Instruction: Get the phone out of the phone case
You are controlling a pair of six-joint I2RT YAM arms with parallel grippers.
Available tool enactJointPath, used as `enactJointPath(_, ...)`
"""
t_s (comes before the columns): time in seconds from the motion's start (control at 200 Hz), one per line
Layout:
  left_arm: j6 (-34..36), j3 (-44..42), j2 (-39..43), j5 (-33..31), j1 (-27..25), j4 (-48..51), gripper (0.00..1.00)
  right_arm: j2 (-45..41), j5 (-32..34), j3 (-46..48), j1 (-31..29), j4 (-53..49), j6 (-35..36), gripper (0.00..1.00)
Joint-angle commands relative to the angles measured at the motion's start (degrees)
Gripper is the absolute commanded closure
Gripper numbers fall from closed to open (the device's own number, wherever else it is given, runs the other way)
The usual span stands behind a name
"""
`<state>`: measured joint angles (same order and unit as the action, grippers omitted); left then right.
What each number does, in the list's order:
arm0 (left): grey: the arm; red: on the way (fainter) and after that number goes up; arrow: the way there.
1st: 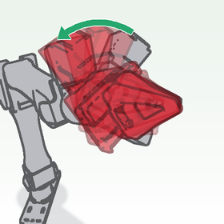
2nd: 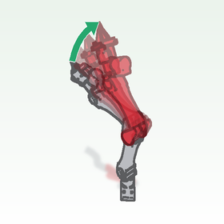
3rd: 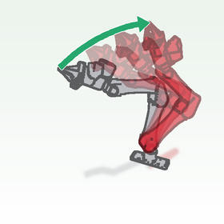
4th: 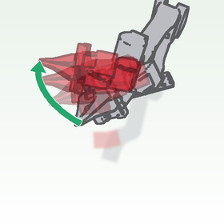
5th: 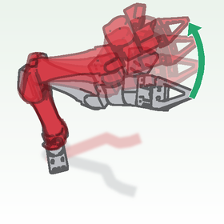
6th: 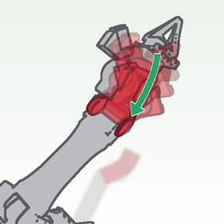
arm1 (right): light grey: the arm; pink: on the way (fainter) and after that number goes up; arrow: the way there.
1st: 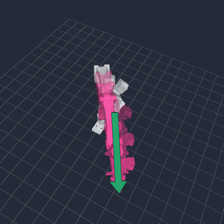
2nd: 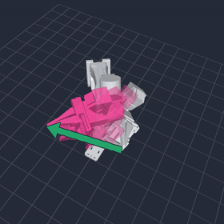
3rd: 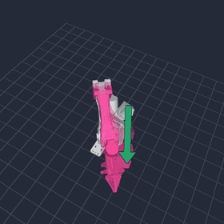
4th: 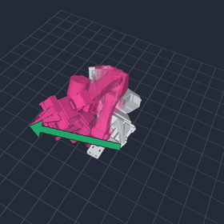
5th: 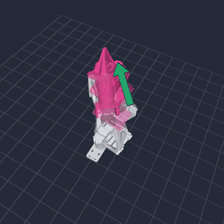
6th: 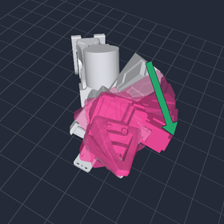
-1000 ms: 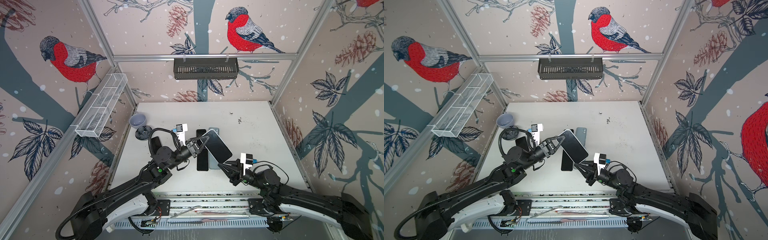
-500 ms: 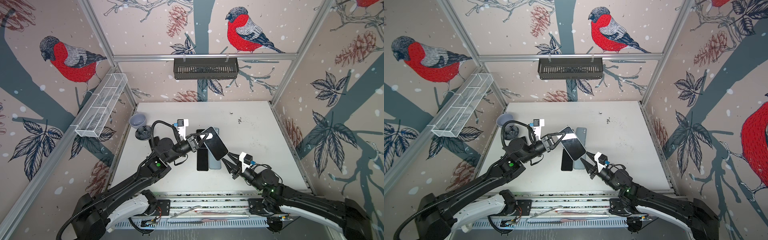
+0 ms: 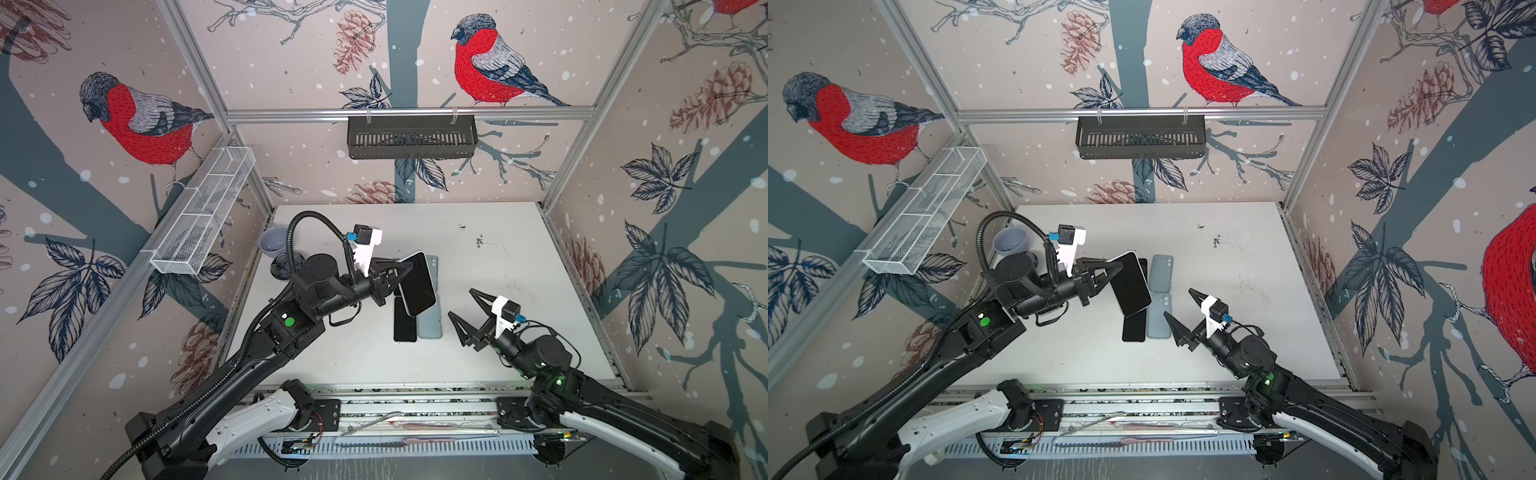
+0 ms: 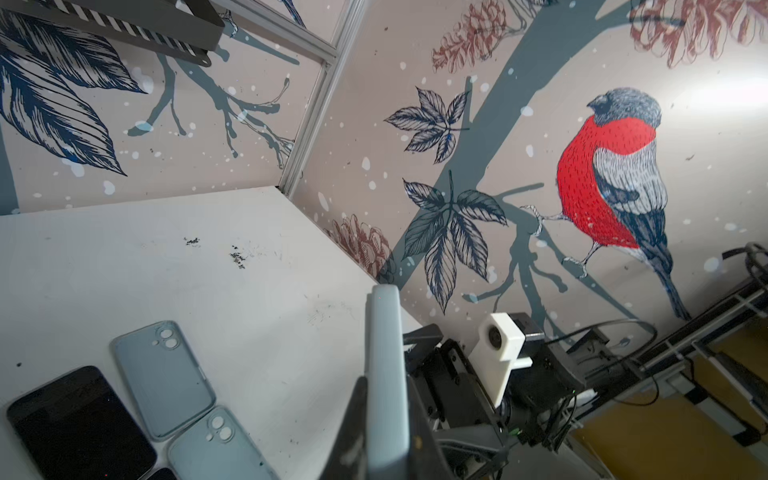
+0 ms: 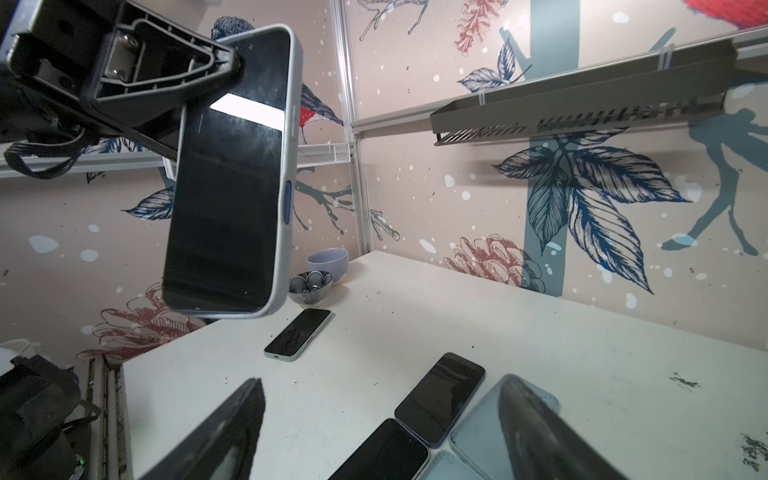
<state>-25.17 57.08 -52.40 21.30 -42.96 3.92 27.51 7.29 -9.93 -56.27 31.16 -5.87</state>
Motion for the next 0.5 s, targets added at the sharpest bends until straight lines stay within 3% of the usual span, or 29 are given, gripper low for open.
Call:
enactJointPath(0.0,9.2,2.1,0.6,2.9,0.2,3.9,1.00,2.6,-3.4,-2.6,0.0,-2.4,0.3,0.00)
enactJointPath(0.17,16.1,1.8,1.9,7.0,0.1,5.4,1.00,5.5,-5.9,-8.2,0.0,-9.5,2.7,0.00)
enactJointPath(0.495,23.2,1.0,3.6,15.6,0.1,4.0,1.00,10.3,-18.4,-14.2,0.2,-17.5,11.0,0.01)
